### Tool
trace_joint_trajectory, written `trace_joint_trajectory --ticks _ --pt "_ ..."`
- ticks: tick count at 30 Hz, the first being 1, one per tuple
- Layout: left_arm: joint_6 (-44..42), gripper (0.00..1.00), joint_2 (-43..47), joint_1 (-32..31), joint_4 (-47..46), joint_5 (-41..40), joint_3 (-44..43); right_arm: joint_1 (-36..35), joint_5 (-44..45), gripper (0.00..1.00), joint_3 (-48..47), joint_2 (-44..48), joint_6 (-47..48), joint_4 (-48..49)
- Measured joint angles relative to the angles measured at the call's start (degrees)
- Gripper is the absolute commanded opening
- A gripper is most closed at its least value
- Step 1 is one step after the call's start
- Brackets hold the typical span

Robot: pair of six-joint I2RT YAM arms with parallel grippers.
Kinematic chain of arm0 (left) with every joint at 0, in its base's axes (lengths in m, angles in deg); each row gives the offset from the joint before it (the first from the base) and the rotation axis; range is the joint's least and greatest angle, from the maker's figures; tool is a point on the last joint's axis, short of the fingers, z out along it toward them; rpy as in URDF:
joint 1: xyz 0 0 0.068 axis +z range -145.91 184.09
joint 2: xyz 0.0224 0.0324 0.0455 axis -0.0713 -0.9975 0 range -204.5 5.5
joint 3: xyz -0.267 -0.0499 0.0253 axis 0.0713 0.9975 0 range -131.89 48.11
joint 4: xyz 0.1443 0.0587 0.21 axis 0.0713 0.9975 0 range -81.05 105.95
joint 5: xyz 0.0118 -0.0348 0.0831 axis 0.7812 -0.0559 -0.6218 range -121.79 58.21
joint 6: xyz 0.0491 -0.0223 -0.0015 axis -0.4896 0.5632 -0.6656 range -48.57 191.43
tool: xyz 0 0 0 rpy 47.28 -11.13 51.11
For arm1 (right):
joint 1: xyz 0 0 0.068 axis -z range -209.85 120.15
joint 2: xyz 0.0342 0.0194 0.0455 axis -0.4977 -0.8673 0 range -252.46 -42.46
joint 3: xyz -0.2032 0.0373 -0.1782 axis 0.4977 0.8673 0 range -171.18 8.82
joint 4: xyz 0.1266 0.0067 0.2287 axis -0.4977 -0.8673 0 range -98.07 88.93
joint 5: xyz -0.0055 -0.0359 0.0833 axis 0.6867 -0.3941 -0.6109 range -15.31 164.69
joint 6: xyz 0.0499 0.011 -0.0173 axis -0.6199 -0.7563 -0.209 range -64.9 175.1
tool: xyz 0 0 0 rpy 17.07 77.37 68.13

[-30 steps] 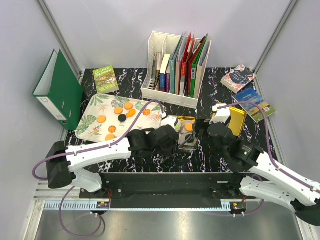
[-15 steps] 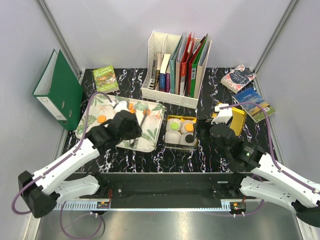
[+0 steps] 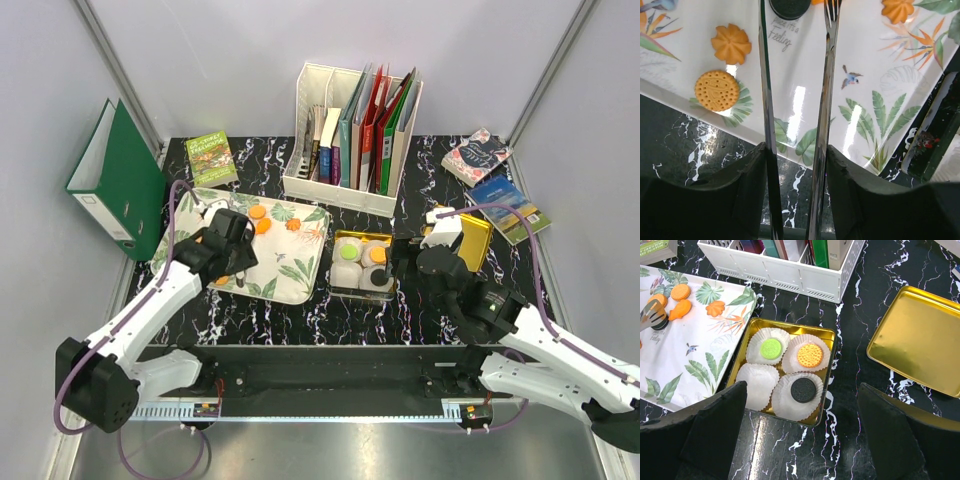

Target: Pack the cookies

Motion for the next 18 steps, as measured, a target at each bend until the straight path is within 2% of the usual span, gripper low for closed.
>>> trace_joint_trajectory --ticks 6,18 --pt "-1.0 0.5 -0.2 2.4 -0.8 1.5 0.3 0.0 0.0 1.0 0.0 0.0 0.0 0.0" --pt "-1.3 0.49 -2.7 3.4 -3.9 4.4 4.8 0.0 0.0 1.0 0.0 -0.9 0.0 0.9"
